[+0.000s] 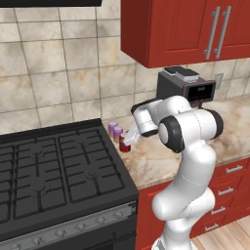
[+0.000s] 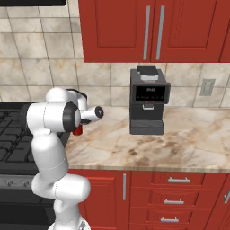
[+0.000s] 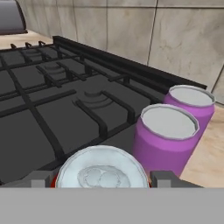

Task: Four empty soda cans are scattered around the kitchen. Gather all the cans and cluster them next to the stove for recycling.

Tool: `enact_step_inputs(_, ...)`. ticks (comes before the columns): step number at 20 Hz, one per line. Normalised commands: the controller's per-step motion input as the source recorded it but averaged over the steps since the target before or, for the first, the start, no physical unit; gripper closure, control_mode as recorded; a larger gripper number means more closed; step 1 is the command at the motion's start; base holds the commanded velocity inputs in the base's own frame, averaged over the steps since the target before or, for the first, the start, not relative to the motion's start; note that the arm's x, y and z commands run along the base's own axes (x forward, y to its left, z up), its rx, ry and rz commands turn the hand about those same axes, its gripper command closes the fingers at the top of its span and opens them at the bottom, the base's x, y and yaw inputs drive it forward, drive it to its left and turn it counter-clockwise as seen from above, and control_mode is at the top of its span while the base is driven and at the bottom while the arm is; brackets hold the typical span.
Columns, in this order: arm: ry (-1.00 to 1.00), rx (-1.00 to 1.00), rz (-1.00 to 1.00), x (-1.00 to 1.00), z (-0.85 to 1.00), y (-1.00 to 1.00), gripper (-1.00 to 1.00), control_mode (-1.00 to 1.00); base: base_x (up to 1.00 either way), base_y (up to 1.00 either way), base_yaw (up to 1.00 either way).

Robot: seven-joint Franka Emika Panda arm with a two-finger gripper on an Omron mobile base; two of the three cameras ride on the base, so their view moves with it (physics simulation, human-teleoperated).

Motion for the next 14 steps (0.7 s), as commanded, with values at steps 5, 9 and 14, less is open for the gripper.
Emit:
enact_step_inputs(5, -0.03, 0.0, -0.02, 0.0, -0.46, 0.06, -1.0, -1.0, 0.0, 0.0, 0.0)
enact_step_inputs(9, -0.04, 0.0, -0.01, 0.0, -0.45, 0.05, -1.0, -1.0, 0.0, 0.0, 0.0)
enact_step_inputs(14, -0.04, 0.0, 0.0, -0.04, -0.37, 0.01, -1.0, -1.0, 0.0, 0.0, 0.0)
